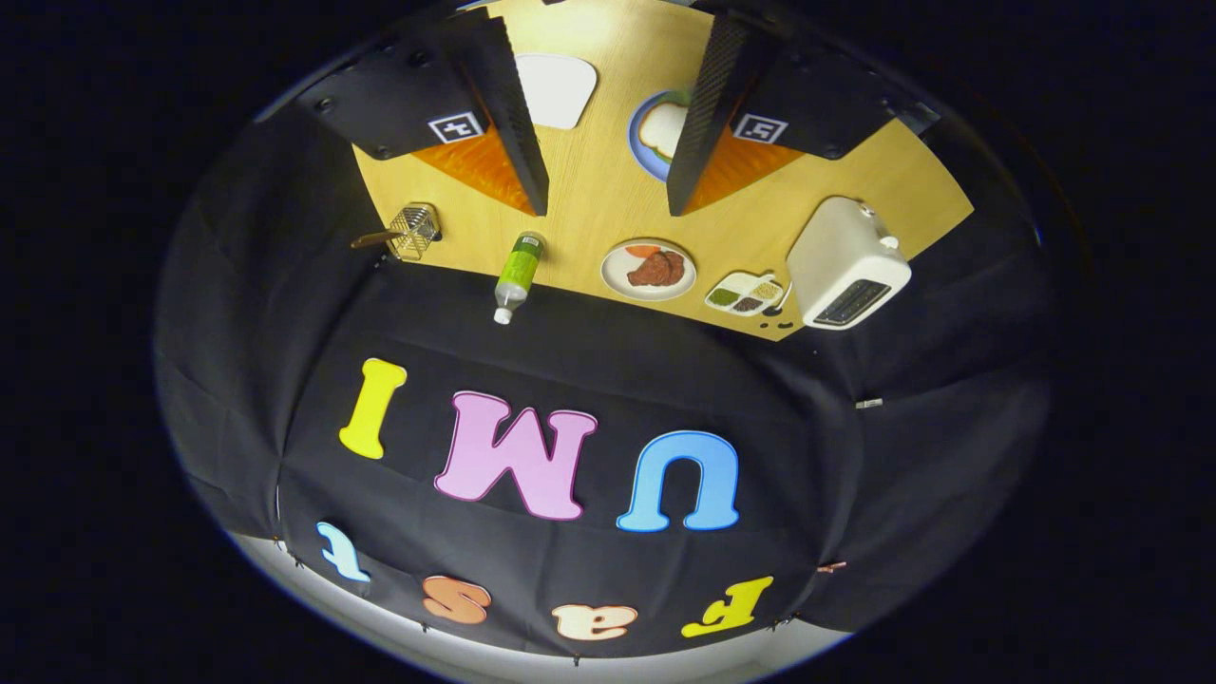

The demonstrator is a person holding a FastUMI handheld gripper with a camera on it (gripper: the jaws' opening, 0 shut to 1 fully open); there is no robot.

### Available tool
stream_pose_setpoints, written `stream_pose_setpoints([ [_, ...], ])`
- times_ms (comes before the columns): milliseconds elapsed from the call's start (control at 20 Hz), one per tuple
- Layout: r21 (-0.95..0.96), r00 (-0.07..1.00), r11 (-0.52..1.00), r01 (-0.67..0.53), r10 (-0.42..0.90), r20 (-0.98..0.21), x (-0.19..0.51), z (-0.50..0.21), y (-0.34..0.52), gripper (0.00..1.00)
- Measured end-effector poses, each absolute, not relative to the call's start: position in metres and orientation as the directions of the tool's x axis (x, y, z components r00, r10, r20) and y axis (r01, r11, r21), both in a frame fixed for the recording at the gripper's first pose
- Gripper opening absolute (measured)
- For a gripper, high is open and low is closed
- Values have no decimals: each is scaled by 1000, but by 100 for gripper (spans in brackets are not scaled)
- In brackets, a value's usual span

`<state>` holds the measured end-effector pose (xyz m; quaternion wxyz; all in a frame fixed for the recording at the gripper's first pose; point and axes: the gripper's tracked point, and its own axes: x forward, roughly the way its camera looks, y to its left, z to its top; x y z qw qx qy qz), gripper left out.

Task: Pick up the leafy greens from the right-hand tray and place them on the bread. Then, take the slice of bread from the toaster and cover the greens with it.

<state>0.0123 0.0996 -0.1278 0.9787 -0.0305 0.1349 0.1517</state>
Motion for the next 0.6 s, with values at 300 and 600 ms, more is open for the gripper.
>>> stream_pose_setpoints([
  [300, -54, 947, 956, -287, 276, -164, 7, -77, 95, 97],
  [600, -26, 958, 964, -265, 260, -121, 4, -61, 93, 99],
])
